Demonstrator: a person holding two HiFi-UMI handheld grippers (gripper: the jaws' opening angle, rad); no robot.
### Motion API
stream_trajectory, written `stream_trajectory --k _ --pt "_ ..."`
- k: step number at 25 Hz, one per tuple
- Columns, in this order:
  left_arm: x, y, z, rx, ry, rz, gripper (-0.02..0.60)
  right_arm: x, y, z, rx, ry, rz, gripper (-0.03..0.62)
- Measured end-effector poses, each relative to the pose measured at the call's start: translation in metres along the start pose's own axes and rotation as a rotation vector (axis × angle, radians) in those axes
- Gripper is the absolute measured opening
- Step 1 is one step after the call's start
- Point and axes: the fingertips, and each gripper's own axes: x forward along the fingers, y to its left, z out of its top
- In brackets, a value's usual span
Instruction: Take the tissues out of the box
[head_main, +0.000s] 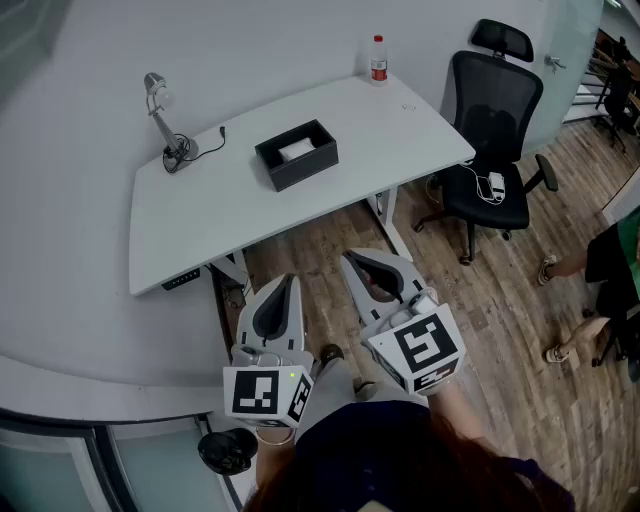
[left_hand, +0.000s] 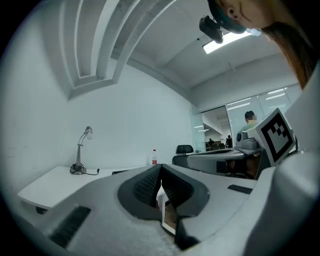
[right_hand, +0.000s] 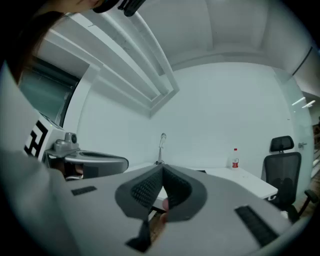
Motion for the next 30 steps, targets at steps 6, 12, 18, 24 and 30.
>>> stream_trajectory --k 6,12,18,24,30 --pt "-0.002 -0.004 0.000 0.004 -0.006 -0.005 0.025 -0.008 -0.003 0.009 0.044 -0.065 -0.007 0.018" --pt "0.005 0.001 0.001 0.007 -0.008 -0.013 0.025 -0.002 -0.004 0.010 0.042 -0.069 -0.005 0.018" --pt "0.014 0.018 0.000 0.003 -0.006 -0.010 0.025 0.014 -0.004 0.011 0.048 -0.076 0.018 0.018" --pt "0.029 0.040 -0.003 -0.005 0.001 -0.009 0.025 0.040 -0.005 0.012 -0.008 -0.061 -0.001 0.018" --pt "0.044 0.063 -0.004 -0.008 0.001 -0.012 0.025 0.068 -0.010 0.011 -0.010 -0.039 -0.007 0.018"
